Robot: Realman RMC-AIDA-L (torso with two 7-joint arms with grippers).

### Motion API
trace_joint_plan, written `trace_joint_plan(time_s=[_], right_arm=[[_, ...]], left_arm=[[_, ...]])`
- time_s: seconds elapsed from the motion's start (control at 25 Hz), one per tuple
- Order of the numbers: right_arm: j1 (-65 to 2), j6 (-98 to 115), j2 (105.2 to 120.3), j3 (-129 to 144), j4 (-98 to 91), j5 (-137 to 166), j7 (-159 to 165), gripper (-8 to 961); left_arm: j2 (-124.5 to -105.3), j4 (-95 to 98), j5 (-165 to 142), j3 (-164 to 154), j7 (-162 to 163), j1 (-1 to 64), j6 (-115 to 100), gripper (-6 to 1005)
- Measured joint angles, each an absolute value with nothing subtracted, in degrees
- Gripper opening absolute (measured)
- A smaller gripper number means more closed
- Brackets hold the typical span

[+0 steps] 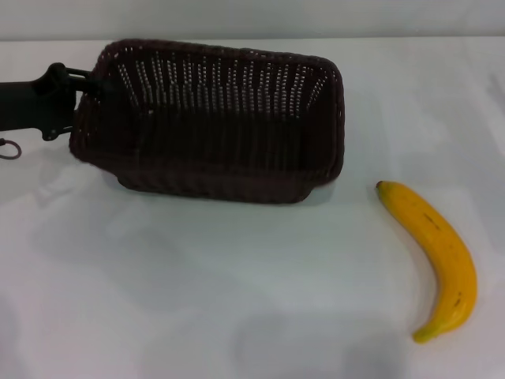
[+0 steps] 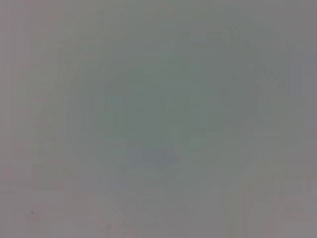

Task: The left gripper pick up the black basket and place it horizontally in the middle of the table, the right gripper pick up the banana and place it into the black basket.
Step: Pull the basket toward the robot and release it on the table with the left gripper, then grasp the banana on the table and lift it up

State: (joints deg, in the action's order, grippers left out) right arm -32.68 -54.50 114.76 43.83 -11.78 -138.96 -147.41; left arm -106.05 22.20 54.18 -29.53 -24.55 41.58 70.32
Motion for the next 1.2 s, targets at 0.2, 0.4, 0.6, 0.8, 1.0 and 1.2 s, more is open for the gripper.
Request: trace_joint_plan(time_s=[0.2, 0.4, 0.6, 0.8, 1.0, 1.2], right_arm=[[-32.86, -54.42, 115.17, 43.58, -11.78, -138.96, -147.8, 842], [-33.23, -54.05, 115.25, 43.51, -11.69, -138.95, -147.92, 842], [-33.43, -54.03, 115.24, 43.28, -11.57, -138.95, -148.0, 842], [-33.46, -54.08, 115.27, 43.16, -11.78, -138.95, -148.01, 842], [-33.48, -54.49, 115.3, 43.15, -12.08, -138.95, -147.99, 842], [-33.07, -54.58, 115.4, 43.15, -12.55, -138.95, -147.66, 841]], left_arm=[[-106.36, 22.04, 54.18, -29.52, -24.37, 41.51, 70.23, 335], [-106.45, 21.98, 53.98, -29.6, -23.6, 41.43, 71.2, 392], [-107.28, 22.27, 54.31, -29.5, -24.47, 40.59, 72.53, 398], [-107.78, 23.53, 57.93, -29.12, -29.47, 37.89, 74.82, 600], [-109.51, 26.96, 65.13, -29.09, -33.32, 32.76, 76.05, 822], [-110.17, 28.55, 72.62, -29.09, -37.72, 28.46, 77.55, 843]])
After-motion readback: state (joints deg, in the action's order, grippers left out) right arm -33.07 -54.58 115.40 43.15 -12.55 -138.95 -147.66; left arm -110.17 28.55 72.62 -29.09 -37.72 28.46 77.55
